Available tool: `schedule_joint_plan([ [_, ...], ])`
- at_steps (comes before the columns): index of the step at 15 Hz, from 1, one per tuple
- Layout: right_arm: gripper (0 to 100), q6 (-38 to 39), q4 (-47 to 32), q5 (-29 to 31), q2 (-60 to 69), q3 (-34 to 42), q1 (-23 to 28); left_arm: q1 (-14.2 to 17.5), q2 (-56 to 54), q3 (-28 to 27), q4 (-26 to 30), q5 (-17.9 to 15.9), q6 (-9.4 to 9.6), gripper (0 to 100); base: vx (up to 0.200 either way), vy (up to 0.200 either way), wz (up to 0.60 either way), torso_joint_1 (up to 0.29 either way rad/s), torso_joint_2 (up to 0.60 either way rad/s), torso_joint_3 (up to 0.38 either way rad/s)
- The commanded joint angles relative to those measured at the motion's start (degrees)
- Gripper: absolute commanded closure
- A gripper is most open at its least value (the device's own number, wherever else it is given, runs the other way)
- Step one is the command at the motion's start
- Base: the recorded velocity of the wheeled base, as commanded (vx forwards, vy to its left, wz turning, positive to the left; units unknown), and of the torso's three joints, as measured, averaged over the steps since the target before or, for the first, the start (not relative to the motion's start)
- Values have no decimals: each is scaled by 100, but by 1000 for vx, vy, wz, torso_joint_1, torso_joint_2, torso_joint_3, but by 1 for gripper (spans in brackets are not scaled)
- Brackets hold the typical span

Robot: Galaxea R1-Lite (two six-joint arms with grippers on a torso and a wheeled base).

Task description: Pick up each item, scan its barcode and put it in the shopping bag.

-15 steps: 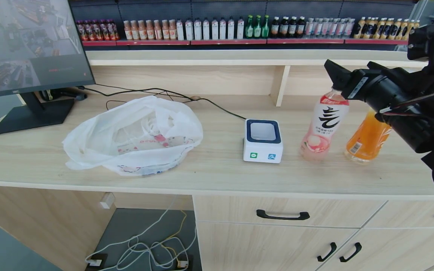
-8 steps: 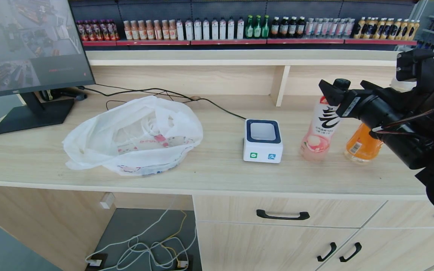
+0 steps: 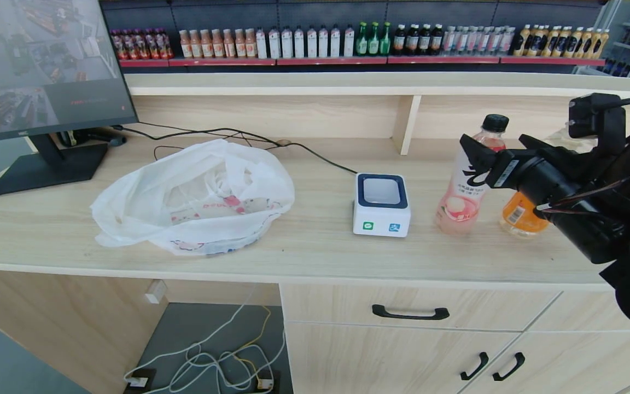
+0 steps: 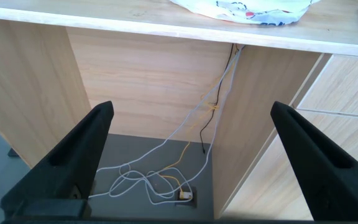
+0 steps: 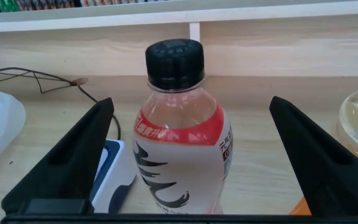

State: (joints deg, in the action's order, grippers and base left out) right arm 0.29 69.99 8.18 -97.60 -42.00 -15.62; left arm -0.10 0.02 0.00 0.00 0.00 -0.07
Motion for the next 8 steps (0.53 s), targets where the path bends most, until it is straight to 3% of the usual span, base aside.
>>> schedule_joint_plan([
  [1,0,15,33,-1,-40,148,-3,1,-2,0,0,0,-1,0,0,0,0,0,0,0],
  [8,0,261,164,-1,-356,315,24,1,-2,0,0,0,-1,0,0,0,0,0,0,0],
])
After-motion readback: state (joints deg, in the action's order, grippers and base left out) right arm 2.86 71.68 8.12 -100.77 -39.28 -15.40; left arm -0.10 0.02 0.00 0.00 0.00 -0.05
